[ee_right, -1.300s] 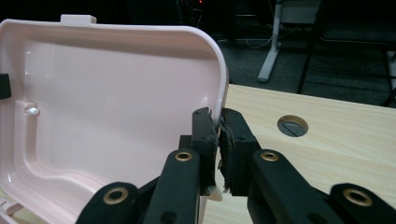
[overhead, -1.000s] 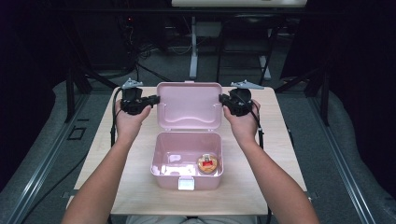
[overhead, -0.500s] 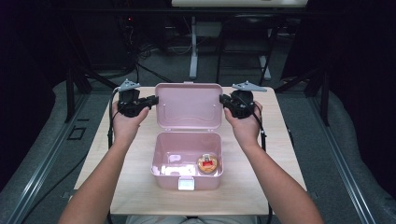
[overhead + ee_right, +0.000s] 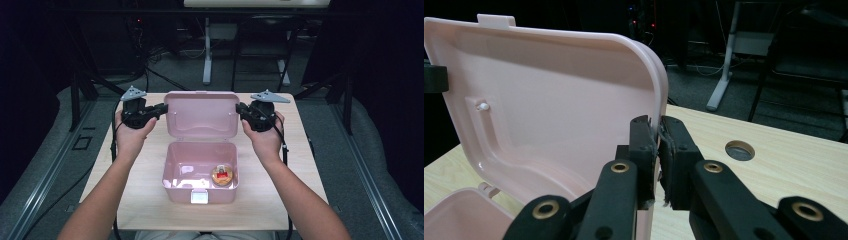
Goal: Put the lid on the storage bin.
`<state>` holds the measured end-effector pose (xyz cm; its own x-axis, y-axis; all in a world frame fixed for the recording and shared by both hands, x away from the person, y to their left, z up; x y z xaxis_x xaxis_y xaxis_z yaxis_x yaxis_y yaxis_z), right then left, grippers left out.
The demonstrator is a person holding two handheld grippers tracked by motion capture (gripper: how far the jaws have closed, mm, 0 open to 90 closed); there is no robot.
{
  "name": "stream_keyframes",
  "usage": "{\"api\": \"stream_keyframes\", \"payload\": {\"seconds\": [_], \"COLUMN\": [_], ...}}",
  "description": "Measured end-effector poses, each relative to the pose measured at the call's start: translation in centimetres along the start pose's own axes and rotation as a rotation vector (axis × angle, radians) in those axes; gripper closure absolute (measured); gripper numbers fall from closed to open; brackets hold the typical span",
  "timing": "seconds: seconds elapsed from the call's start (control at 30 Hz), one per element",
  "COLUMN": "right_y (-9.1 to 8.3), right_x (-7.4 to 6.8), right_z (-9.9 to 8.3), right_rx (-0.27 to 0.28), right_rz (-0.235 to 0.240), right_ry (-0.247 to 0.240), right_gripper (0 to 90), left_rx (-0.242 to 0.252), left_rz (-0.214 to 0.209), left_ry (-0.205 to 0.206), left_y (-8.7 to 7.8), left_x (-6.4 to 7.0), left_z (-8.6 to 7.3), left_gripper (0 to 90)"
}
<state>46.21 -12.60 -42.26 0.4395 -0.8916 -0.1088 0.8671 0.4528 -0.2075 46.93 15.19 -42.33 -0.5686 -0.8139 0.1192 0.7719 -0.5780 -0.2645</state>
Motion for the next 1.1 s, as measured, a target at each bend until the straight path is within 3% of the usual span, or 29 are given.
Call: {"api": "stream_keyframes", "payload": {"seconds": [0.73,1.1], "right_y": [-2.8,-4.0], "right_x": [-1.3,-1.9], "right_z": [-0.1,-0.2], "right_rx": [0.026,0.02], "right_rz": [0.045,0.064], "right_ry": [-0.025,-0.03], "right_gripper": [82.1,81.7], "left_rx": [0.024,0.026], "left_rz": [-0.027,-0.047], "left_ry": [0.05,0.049], "left_y": [-2.7,-3.9], "left_x": [1.8,2.4], "left_z": [-0.3,-0.7], "left_gripper": [81.0,80.6]}}
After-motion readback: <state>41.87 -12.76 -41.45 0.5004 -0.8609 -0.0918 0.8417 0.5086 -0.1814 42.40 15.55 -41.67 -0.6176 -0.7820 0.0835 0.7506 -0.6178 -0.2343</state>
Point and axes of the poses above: each handheld gripper's, and its own axes: y roughly forward along the jaws, z roughly out of its top, x roughly to its right, the point moved 7 cm from there along y, roughly forward along the jaws, and after that the axes turned 9 degrees about x, right-handed, at the moved point
